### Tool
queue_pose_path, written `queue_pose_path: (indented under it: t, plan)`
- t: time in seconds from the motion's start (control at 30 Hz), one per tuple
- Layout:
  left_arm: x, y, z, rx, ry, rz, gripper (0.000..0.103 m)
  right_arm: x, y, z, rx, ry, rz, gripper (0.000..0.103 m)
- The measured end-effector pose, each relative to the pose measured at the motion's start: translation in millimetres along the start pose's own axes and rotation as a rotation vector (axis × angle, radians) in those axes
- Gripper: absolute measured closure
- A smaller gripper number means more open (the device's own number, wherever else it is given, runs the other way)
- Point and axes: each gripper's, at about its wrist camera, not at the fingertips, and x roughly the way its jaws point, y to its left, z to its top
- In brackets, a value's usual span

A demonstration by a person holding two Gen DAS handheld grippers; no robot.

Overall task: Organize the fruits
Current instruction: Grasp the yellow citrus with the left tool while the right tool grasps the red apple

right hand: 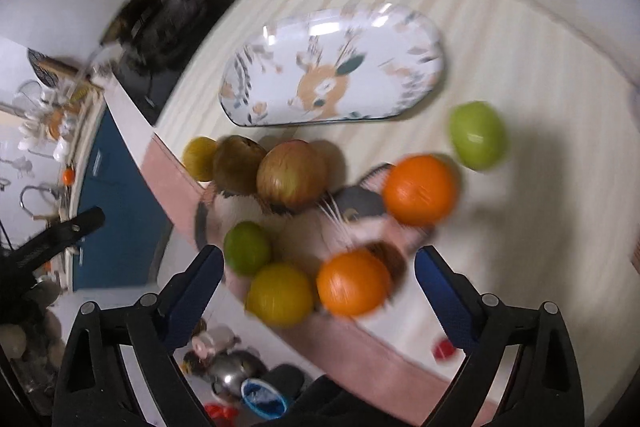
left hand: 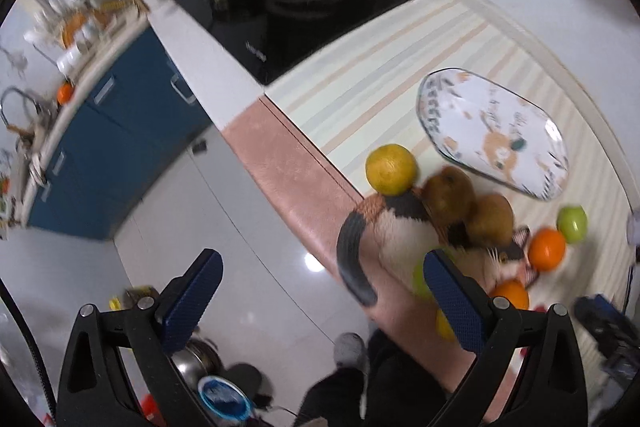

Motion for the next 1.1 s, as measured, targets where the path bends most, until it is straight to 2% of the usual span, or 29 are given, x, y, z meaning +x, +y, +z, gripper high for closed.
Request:
queue_pose_path:
  t: [0.13, 0.3, 0.37, 0.4, 0.53, 0.73, 0.8, 0.87, 0.97, 1.1]
  plan:
    - [39.0, -2.2, 30.1, -0.045, 0.082, -0.057, 0.017, 66.4, 8.2, 41.1, -0.014, 0.109, 0.006, 0.014]
    - [84.5, -16.5, 60.2, -0.048, 0.174, -0.103, 0.017, 116.7, 20.3, 61.4, -0.044, 0.207, 0.026, 0.019]
    - [98.6, -22.7, 71.2, -0.041, 0.198, -0.114, 0.017, 131.7, 28.1, 66.6, -0.071, 0.223, 0.034, 0.023]
    - [106.1, -26.9, 75.2, -0.033, 0.212, -0.117, 0.017, 137.2, 30.8, 68.0, -0.080, 0.231, 0.045, 0.029]
    - [131.0, -40.5, 83.7, -0.009, 0.270, -0.138, 0.017, 145.2, 40.4, 71.2, -0.132, 0.237, 0.032, 0.031]
    - [154.0, -45.8, 85.1, -0.022, 0.318, -0.186, 0.018, 136.6, 39.8, 56.0, -0.174, 0.260, -0.015, 0.031]
    - [158.2, -45.1, 84.8, -0.027, 0.320, -0.205, 0.037, 137.4, 40.7, 56.6, -0.162, 0.260, -0.008, 0.031]
    - [160.6, -45.3, 83.6, -0.039, 0.322, -0.246, 0.046, 136.6, 38.1, 58.9, -0.155, 0.259, -0.003, 0.031]
    - [155.8, -45.9, 79.8, -0.031, 0.276, -0.234, 0.046, 133.6, 34.7, 59.3, -0.156, 0.259, -0.002, 0.031]
    - [148.0, -44.8, 72.9, -0.025, 0.254, -0.213, 0.047, 128.3, 30.2, 54.7, -0.157, 0.246, -0.013, 0.032]
